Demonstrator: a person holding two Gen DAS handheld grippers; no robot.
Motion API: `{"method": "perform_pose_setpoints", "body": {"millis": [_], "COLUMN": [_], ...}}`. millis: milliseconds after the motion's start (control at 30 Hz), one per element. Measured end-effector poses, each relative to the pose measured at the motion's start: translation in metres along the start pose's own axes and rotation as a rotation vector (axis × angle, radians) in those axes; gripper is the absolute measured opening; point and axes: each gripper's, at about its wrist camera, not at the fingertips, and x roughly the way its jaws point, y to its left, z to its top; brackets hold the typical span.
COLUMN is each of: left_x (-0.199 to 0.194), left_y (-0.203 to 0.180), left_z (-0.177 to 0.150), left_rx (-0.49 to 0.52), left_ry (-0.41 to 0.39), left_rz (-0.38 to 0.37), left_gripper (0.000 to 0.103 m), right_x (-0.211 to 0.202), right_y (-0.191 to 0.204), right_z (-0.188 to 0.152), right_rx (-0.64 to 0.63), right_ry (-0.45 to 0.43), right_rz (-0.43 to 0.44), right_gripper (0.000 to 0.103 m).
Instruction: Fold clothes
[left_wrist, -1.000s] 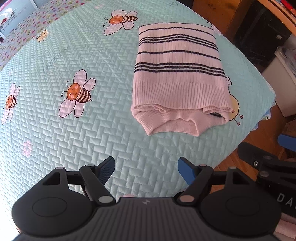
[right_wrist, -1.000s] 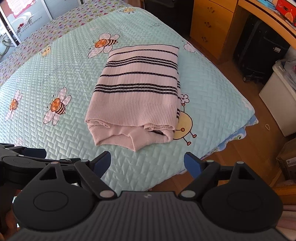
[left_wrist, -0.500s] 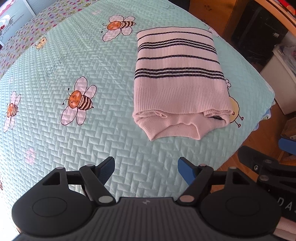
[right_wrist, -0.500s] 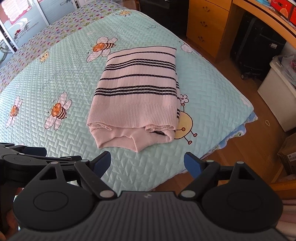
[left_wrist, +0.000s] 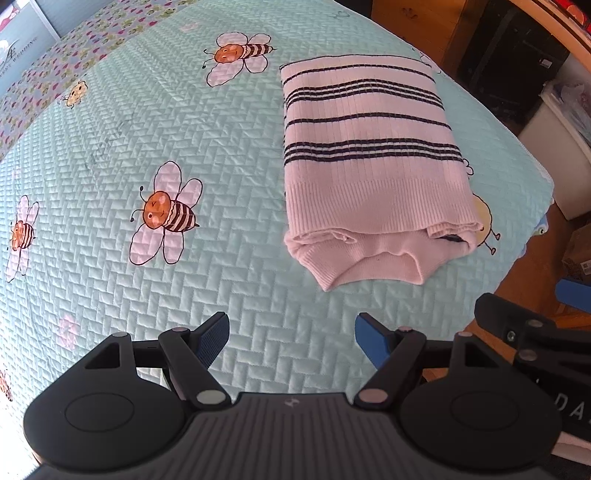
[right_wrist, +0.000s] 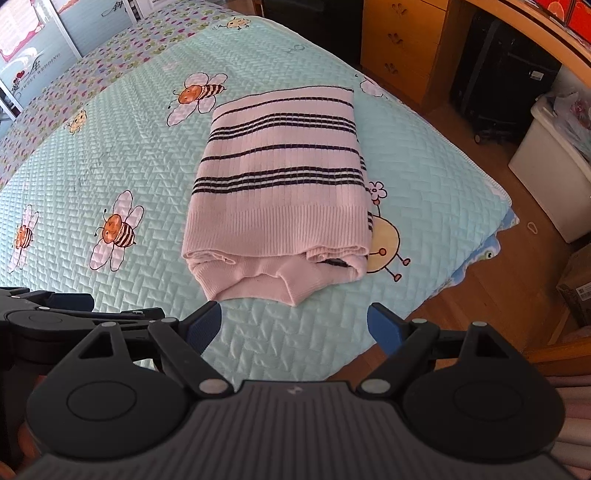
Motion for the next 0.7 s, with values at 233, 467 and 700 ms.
{"method": "perform_pose_setpoints", "body": {"millis": [233, 467, 700], "left_x": [0.002, -0.001, -0.004], "left_y": [0.01, 0.013, 0.009], "left_z": [0.001, 0.005, 0.039], "left_rx": [-0.008, -0.015, -0.011], "left_ry": [-0.002, -0.004, -0.004], "left_rz": [-0.005, -0.005, -0.004], "left_gripper": [0.078, 0.078, 0.078], "right_x": [0.004, 0.003, 0.001], "right_y": [0.01, 0.014, 0.014], "right_z": [0.001, 0.004, 0.039], "right_rx": [0.0, -0.008, -0.047], "right_ry": [0.009, 0.005, 0.005], "right_rz": [0.002, -0.003, -0.008], "right_gripper": [0.086, 0.086, 0.086]}}
